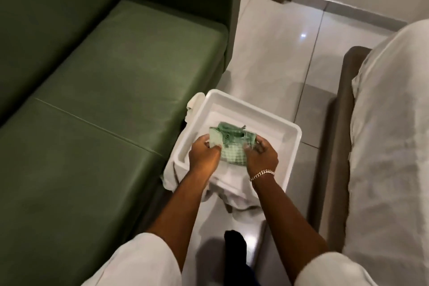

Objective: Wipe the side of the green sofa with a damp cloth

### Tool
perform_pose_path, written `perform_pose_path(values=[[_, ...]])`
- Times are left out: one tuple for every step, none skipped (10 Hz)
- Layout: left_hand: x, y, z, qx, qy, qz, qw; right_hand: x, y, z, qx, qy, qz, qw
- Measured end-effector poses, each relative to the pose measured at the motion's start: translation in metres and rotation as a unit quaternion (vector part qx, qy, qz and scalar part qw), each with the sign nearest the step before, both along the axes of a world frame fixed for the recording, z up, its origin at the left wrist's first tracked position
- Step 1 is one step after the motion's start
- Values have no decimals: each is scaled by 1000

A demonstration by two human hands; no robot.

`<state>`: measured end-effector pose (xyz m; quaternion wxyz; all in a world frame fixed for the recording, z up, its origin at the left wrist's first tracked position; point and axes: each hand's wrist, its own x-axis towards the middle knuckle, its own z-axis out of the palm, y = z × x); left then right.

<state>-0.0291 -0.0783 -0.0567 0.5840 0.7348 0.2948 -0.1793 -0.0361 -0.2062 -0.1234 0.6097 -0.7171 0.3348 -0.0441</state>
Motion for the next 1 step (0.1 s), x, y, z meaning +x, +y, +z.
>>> perform_pose_path(values=[[5,15,26,88,-9,-35,995,-8,-10,-4,-83,22,65,994]])
